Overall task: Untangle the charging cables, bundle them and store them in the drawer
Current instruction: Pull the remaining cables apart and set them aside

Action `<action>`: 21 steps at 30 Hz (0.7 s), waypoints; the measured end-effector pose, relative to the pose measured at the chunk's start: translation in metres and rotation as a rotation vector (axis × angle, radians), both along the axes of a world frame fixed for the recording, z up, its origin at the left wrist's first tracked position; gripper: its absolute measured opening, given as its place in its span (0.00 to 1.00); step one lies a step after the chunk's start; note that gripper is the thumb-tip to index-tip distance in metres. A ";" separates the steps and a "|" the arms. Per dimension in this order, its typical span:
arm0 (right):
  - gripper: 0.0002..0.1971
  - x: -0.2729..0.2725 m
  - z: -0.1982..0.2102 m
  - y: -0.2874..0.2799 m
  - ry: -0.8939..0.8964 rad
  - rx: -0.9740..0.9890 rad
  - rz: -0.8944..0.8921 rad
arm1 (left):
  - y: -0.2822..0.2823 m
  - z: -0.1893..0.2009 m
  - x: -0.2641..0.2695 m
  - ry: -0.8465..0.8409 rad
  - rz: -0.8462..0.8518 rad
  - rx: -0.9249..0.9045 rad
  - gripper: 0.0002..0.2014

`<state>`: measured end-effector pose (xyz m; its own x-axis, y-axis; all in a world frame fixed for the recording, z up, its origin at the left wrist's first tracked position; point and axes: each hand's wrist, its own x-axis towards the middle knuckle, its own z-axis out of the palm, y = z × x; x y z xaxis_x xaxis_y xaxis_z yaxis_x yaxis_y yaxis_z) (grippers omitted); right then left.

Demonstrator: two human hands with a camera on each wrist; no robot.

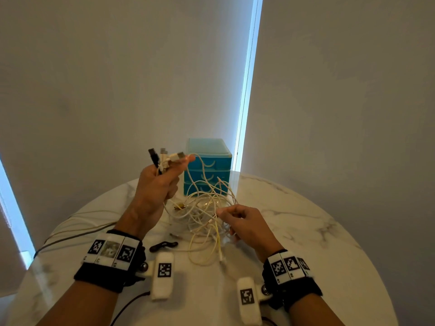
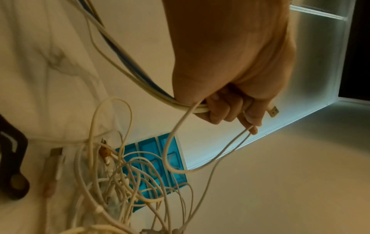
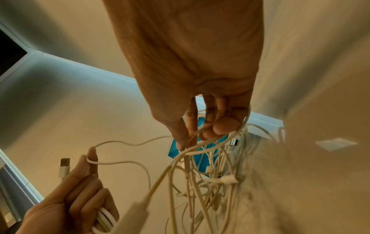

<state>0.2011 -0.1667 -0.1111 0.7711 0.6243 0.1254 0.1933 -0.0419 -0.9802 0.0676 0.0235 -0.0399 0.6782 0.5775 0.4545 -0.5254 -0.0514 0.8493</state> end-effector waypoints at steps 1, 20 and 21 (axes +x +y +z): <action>0.10 0.000 0.001 -0.001 -0.008 0.005 0.003 | 0.001 0.000 0.000 -0.025 -0.005 -0.024 0.17; 0.10 0.002 0.015 0.002 0.252 0.390 -0.057 | -0.025 0.002 -0.003 0.447 -0.072 0.394 0.13; 0.10 0.001 0.016 0.001 0.240 0.384 -0.070 | -0.028 0.002 -0.004 0.488 -0.104 0.436 0.12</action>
